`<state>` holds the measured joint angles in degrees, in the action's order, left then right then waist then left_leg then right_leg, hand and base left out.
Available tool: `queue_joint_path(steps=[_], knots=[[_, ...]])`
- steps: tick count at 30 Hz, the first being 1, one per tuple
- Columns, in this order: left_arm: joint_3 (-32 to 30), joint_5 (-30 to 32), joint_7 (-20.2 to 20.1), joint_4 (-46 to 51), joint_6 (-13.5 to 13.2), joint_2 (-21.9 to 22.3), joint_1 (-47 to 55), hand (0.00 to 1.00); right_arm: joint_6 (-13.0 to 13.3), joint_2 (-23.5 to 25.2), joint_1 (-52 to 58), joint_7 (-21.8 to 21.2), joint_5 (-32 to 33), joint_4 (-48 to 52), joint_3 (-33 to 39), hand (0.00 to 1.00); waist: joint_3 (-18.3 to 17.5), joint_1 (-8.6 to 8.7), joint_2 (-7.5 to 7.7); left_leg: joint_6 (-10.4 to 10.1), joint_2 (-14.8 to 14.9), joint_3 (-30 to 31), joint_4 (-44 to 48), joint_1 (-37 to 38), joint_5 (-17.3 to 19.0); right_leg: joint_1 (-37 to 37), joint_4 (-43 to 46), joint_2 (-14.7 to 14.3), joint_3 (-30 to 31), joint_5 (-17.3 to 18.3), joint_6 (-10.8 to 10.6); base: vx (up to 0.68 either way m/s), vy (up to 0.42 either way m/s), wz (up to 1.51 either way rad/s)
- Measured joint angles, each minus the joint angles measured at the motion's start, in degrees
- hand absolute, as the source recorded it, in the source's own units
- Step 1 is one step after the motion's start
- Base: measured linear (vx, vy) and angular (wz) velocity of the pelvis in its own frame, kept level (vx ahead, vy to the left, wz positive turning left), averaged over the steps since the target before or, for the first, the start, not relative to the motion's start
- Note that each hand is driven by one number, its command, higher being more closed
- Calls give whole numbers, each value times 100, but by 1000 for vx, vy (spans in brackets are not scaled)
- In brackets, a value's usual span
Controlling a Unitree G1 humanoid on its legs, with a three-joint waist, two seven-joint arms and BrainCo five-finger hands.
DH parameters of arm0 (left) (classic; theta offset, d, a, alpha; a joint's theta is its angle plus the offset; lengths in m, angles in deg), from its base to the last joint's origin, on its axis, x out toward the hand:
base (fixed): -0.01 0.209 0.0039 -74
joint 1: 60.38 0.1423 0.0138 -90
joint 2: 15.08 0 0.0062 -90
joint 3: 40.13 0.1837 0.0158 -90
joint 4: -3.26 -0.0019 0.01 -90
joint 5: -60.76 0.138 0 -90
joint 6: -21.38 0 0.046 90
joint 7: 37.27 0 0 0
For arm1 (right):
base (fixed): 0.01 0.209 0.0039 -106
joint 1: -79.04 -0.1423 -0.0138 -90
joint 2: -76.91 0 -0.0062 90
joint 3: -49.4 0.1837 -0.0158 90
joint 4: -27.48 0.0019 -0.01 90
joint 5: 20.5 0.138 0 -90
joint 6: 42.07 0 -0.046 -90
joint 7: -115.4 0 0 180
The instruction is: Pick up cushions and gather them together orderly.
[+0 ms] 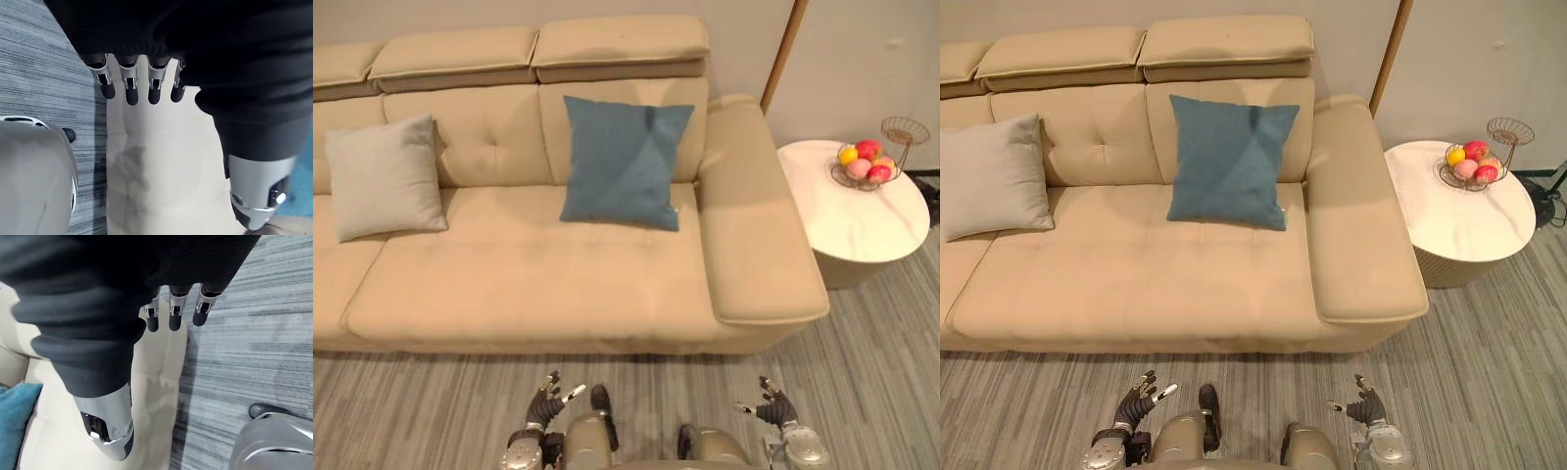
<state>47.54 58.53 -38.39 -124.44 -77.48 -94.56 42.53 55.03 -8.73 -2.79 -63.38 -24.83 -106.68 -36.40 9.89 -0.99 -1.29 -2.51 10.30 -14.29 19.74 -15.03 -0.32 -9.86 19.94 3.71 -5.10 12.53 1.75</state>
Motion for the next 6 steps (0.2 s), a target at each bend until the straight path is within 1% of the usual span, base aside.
queue_joint_path(steps=[1, 2, 3, 4, 5, 6], knots=[[0, 2, -4, -1, 1, -12, -6, 0, 0, 2, 5, -11, -1, -1, 40, 0, -4, 5, -3, 43, -38, 0, 287, 181, 393, -41, -195, 70, -3, -230, -63, -203, 104, -12], [-1, 2, -4, -1, 0, -23, -8, 0, 0, -1, 21, -11, -1, -3, 49, 0, -7, 11, -14, 20, -43, 2, 311, 265, 526, -43, -278, 80, 0, -299, -88, -163, 143, -6], [-11, 1, -4, -3, 0, -59, -12, 0, 0, 1, 64, -13, -1, -4, 55, 0, -17, 18, -34, -57, -52, 10, 127, 538, 747, -41, -376, 84, -1, -395, -177, -111, 133, 9], [-23, 2, -4, -6, 0, -84, -21, 0, 0, 0, 125, -16, -2, -19, 100, 0, -94, 21, -176, -187, -107, 86, -606, 910, 932, -52, -437, 35, -43, -506, -320, -163, 209, 13], [-47, 2, -2, -30, 10, -128, -73, 0, -10, 60, 125, -17, -2, -101, 131, 0, -75, 18, -91, -179, -193, 75, -744, 955, 848, -45, -462, 97, -20, -558, -367, -126, 202, 20], [-50, 4, -2, -20, 19, -195, -74, 0, -17, 108, 135, -28, -2, -126, 195, 0, -161, 27, -5, -153, -312, 78, -1009, 996, 723, 17, -725, 163, -57, -748, -465, -79, 132, 11]])
